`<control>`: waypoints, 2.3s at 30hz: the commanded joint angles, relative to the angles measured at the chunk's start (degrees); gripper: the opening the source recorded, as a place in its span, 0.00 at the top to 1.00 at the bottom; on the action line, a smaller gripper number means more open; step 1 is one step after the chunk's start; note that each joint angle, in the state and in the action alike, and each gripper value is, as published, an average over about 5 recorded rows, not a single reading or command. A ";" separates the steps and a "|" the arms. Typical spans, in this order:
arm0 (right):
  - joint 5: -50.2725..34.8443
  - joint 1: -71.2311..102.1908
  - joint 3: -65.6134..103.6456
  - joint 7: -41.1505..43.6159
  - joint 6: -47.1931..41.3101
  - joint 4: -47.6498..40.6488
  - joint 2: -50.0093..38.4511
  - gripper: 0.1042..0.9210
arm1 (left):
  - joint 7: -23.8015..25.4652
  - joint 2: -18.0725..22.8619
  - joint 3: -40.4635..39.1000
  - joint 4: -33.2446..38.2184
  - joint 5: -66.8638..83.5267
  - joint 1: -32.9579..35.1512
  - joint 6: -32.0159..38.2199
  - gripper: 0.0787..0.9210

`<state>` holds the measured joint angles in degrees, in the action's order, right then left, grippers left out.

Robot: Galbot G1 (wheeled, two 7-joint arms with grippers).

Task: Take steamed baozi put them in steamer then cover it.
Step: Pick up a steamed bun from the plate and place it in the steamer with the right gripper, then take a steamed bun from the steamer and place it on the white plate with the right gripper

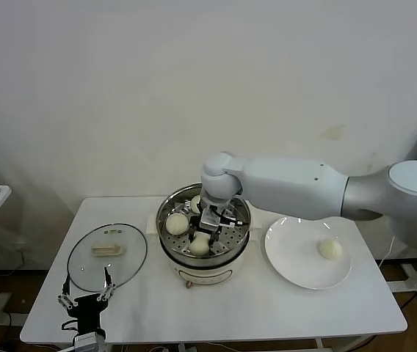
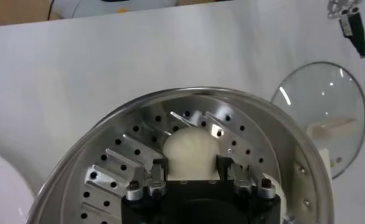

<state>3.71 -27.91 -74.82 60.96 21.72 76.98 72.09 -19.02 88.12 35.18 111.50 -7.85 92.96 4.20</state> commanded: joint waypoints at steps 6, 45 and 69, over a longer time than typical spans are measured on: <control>-0.13 0.02 -0.27 -0.44 0.68 0.02 0.10 0.46 | -0.04 0.06 -0.13 -0.02 -0.04 0.05 0.08 0.12; -15.14 -16.81 -20.73 4.80 -17.82 0.34 -35.67 0.12 | 0.92 -7.65 -2.16 -1.23 4.33 -2.60 -0.35 0.12; 0.73 17.76 11.46 0.55 -18.08 -17.78 -35.66 0.12 | 0.79 -6.12 -1.71 -1.51 3.46 -2.12 -0.26 0.12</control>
<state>-0.81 -20.39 -73.34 62.26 4.17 65.87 35.89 -18.20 82.09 33.45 110.11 -4.41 90.84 3.92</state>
